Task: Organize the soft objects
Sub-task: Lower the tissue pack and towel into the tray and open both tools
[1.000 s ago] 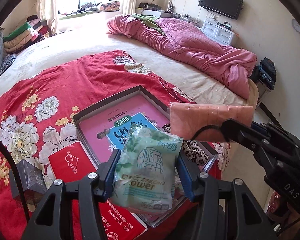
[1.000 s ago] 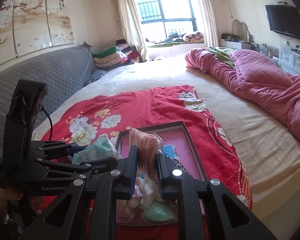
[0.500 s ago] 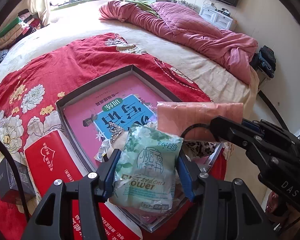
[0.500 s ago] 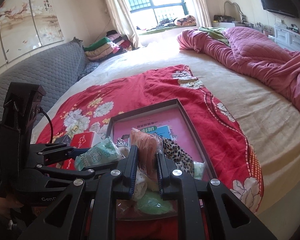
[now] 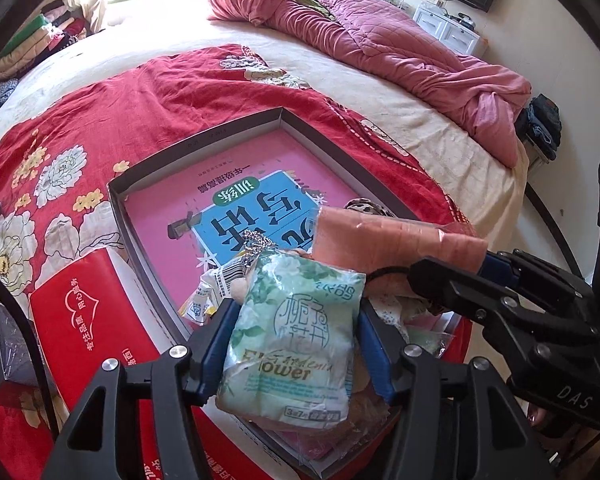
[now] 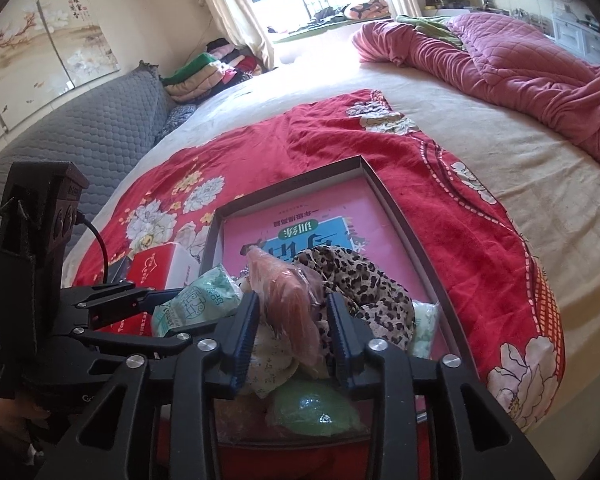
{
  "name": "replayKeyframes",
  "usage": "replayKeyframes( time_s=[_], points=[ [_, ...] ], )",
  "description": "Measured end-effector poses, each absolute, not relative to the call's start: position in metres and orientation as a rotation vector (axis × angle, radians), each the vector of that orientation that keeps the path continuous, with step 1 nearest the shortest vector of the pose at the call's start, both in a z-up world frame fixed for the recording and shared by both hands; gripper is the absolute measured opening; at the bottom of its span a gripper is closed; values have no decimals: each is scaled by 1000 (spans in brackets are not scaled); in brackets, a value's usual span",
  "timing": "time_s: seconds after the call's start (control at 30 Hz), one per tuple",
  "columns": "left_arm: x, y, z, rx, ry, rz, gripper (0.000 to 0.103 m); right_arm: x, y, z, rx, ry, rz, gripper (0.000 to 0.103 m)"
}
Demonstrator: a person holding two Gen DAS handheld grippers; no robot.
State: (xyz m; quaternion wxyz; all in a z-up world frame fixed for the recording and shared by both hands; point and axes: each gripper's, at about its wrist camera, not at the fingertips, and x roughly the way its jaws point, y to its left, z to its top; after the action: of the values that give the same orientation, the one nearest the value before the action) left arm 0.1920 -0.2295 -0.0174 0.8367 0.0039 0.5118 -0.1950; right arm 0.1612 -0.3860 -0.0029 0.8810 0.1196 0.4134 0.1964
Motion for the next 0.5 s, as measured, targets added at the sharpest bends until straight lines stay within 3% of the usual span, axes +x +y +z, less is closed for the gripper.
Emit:
replayKeyframes(
  time_s=[0.27, 0.5],
  points=[
    [191, -229, -18, 19, 1075, -418, 69, 156, -394, 8, 264, 823, 380, 56],
    [187, -224, -10, 30, 1039, -396, 74, 150, -394, 17, 224, 809, 350, 58]
  ],
)
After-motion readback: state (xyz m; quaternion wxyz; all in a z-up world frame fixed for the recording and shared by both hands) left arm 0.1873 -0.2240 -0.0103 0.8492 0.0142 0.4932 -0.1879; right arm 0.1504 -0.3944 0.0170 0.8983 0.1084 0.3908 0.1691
